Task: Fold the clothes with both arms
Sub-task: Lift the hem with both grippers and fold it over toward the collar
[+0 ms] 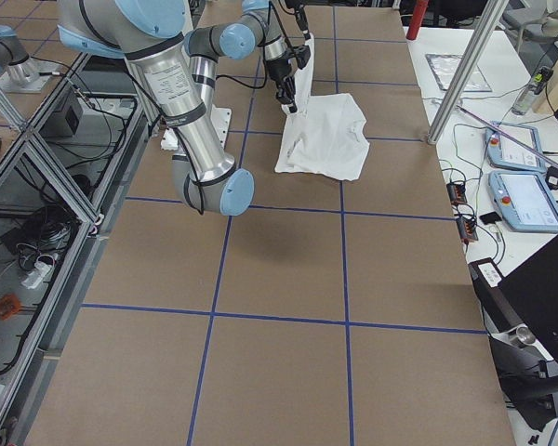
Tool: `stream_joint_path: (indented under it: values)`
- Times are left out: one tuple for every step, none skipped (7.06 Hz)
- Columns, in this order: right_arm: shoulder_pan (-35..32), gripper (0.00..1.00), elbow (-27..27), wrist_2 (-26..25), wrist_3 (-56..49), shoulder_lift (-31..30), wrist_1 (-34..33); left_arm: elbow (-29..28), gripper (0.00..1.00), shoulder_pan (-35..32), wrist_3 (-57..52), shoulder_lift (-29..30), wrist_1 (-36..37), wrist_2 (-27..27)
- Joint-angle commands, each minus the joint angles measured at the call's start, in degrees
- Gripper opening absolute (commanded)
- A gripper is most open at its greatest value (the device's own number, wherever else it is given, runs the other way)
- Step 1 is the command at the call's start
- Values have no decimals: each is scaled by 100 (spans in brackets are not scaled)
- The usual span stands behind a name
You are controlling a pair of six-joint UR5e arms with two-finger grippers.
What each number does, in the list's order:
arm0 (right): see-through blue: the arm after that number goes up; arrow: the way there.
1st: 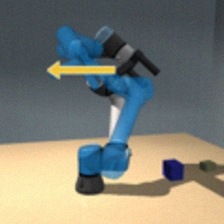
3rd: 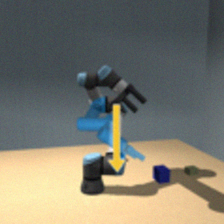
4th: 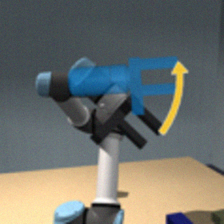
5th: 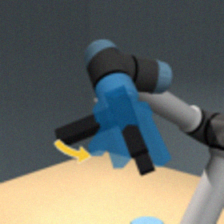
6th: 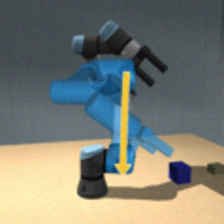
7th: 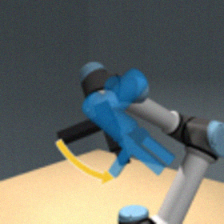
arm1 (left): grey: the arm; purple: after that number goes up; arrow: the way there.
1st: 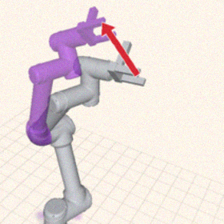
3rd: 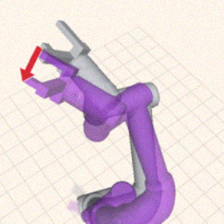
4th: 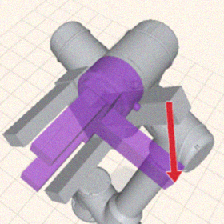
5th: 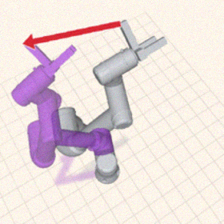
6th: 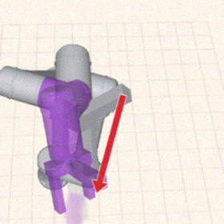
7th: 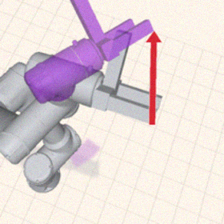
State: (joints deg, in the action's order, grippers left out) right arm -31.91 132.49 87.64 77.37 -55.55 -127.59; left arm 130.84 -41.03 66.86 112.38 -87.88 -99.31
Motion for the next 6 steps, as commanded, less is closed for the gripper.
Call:
stream_joint_path:
  values:
    - [-341, 0, -591, -10, -257, 18, 637, -697, 0, -388, -270, 345, -53, -97]
    - [-455, 0, -880, -10, -266, 27, 1022, -1005, 0, -380, -270, 520, -71, -71]
    - [-613, 0, -1170, -10, -493, 35, 1374, -1382, 0, -371, -279, 705, -167, -27]
    - [-736, 0, -1712, -10, -599, 244, 1725, -1778, 0, -380, -279, 837, -429, 95]
    - [-825, 0, -2466, -10, -609, 577, 2138, -2217, 0, -380, -287, 934, -788, 105]
    - [-904, 0, -3004, -1, -618, 659, 2577, -2752, 0, -371, -279, 1083, -1166, 105]
